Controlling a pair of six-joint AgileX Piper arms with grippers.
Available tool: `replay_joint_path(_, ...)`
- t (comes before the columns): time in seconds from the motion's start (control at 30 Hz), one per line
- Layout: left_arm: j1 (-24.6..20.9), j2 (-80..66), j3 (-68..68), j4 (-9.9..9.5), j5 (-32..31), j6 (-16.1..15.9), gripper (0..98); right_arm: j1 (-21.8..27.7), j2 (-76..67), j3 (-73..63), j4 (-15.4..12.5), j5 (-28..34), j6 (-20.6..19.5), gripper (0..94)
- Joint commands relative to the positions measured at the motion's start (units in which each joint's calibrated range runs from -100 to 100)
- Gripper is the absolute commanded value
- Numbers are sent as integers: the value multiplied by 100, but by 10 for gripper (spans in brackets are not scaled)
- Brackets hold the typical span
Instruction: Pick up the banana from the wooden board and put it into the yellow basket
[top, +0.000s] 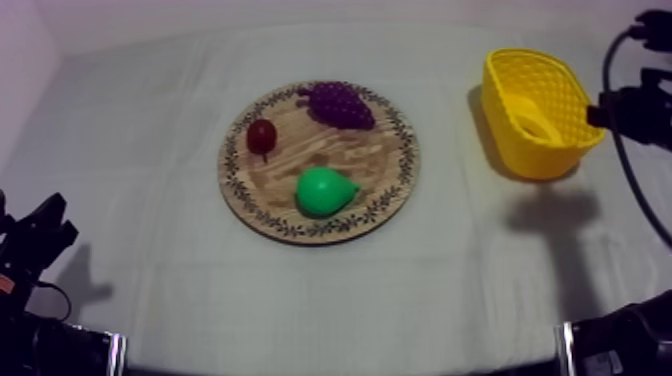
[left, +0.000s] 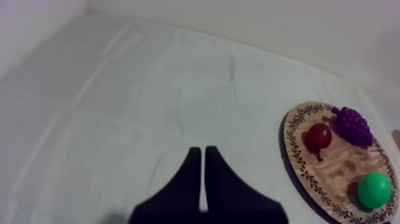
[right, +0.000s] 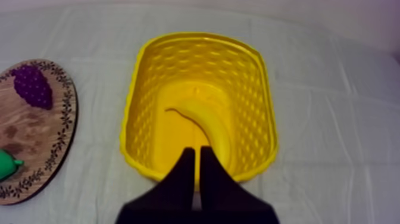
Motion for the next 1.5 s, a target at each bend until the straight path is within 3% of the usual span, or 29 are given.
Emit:
replay_joint_path(0.0,-1,0,-4,0,-1,0,0,37,-1207,966,-158,-412,157,4)
replay_joint_path(0.17,-1,0,-4,0,-1,0,0,117,-2496,2020,-855,-637,813,3)
replay_joint_path(0.37,-1,0,-4,0,-1,0,0,189,-3629,2903,-1007,-637,920,3)
replay_joint_path(0.57,-1,0,-4,0,-1,-2,0,391,-4463,3104,-1507,-88,1328,3)
replay_joint_path(0.83,-1,0,-4,0,-1,-1,0,475,-4688,3126,-1487,625,1036,4)
replay_joint_path(1.1,-1,0,-4,0,-1,0,0,486,-4701,3120,-1476,724,1629,5)
replay_joint_path(1.47,-1,0,-4,0,-1,0,0,487,-4702,3120,-1476,730,1378,5)
